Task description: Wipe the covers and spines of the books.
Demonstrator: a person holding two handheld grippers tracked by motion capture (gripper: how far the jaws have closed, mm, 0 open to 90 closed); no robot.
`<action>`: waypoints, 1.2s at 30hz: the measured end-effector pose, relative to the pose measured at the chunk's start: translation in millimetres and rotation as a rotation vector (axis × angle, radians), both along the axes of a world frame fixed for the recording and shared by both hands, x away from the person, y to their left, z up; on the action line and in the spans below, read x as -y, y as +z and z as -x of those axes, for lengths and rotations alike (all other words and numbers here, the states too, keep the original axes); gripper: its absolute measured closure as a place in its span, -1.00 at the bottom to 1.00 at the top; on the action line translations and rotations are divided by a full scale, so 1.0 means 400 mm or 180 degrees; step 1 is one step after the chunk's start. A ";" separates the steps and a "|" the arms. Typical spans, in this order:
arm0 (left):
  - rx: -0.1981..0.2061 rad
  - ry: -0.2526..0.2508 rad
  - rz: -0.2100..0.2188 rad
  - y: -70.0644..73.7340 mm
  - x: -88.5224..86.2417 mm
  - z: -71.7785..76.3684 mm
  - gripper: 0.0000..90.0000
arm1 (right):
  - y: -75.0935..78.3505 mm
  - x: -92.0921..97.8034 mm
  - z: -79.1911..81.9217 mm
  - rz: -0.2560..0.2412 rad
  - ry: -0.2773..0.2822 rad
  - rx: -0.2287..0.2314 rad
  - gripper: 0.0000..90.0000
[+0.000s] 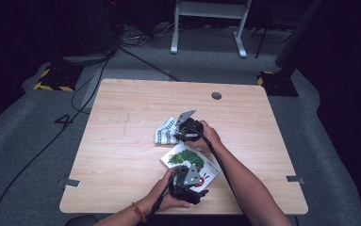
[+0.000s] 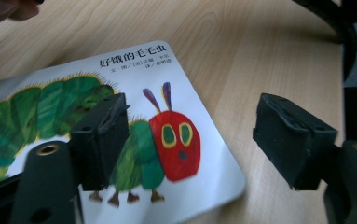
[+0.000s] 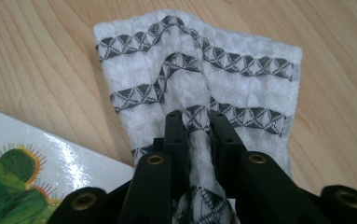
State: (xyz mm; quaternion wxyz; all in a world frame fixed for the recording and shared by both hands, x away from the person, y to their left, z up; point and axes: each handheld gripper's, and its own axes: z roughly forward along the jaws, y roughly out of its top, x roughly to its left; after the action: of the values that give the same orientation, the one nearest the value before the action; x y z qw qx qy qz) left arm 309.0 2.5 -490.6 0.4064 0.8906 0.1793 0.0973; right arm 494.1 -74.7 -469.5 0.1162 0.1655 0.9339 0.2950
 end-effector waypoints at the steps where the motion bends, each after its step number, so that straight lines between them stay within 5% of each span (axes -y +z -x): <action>1: -0.0034 0.0020 -0.0017 -0.005 0.004 -0.005 -0.30 | -0.005 -0.002 -0.002 0.0045 0.0009 -0.0024 0.80; 2: -0.0038 0.0038 -0.0092 -0.011 0.007 -0.008 -0.21 | -0.013 -0.005 -0.004 0.0172 0.0089 -0.0026 0.81; 10: 0.0178 -0.0053 -0.0335 -0.013 0.005 0.007 -0.21 | -0.008 0.013 -0.003 0.0377 0.0195 0.0092 0.84; 17: 0.0334 -0.0068 -0.0456 -0.016 -0.010 0.024 -0.22 | -0.005 0.115 -0.015 0.0441 0.0067 -0.0001 0.85; 23: 0.0117 0.0169 -0.0437 -0.012 -0.067 0.003 -0.47 | -0.002 0.253 -0.005 0.0422 -0.0153 -0.0152 0.85; 27: -0.0015 0.0310 -0.0390 -0.009 -0.100 -0.013 -0.54 | -0.004 0.301 0.013 0.0354 -0.0232 -0.0226 0.85; 31: -0.0360 0.0403 -0.0330 -0.012 -0.138 -0.049 -0.63 | -0.004 0.357 0.052 0.0323 -0.0255 -0.0268 0.85; 36: -0.0407 0.0489 -0.0420 -0.004 -0.169 -0.082 -0.65 | -0.002 0.415 0.105 0.0295 -0.0103 -0.0321 0.85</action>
State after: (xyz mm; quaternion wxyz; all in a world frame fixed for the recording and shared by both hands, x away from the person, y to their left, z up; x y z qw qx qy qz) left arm 341.8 70.3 -492.2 0.3260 0.9034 0.2659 0.0828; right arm 452.0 -240.7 -470.4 0.0812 0.1897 0.9484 0.2409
